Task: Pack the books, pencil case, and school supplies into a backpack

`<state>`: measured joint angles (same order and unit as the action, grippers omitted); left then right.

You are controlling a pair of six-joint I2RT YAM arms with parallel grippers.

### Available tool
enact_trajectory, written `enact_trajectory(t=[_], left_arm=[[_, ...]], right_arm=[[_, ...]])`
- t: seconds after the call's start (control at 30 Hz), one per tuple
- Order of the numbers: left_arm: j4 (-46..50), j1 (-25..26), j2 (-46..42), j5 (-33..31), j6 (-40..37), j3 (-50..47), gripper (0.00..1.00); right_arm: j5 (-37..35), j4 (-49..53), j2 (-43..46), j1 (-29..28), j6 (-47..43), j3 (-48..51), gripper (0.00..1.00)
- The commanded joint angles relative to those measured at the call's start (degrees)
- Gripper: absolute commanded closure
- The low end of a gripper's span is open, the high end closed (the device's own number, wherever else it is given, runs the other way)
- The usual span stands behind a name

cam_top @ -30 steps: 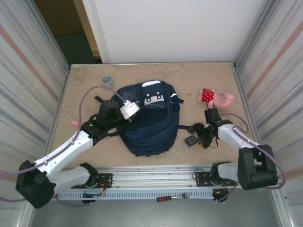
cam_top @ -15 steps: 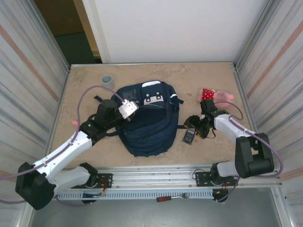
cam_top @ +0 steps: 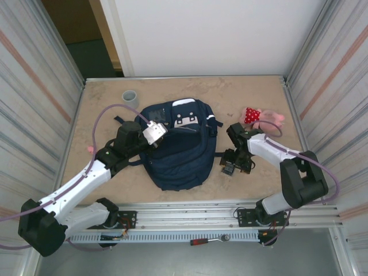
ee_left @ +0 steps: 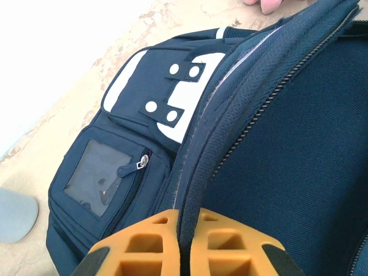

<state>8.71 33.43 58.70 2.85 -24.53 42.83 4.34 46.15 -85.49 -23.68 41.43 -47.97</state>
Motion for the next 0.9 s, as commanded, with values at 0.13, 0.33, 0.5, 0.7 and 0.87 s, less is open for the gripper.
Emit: enact_trajectory(t=[0.13, 0.33, 0.5, 0.7, 0.87], left_arm=[[-1.4, -0.7, -2.7, -2.0, 0.9, 0.3, 0.96], [-1.6, -0.8, -2.7, -1.9, 0.9, 0.2, 0.96], [-1.4, -0.7, -2.6, -1.7, 1.0, 0.3, 0.96], [-1.1, -0.7, -3.0, -1.6, 0.9, 0.6, 0.96], [-1.0, -0.7, -3.1, -0.8, 1.6, 1.0, 0.96]], right_arm=[[-0.9, 0.4, -4.3, -2.2, -0.7, -2.7, 0.22], [-1.0, -2.2, -7.2, -1.9, -1.7, -1.8, 0.27], [-0.3, -4.0, -10.6, -0.2, -3.7, -1.3, 0.41], [-1.6, -3.7, -7.7, 0.0, -3.6, -0.7, 0.48], [-2.7, -4.8, 0.5, -0.5, -3.5, 0.0, 0.51]])
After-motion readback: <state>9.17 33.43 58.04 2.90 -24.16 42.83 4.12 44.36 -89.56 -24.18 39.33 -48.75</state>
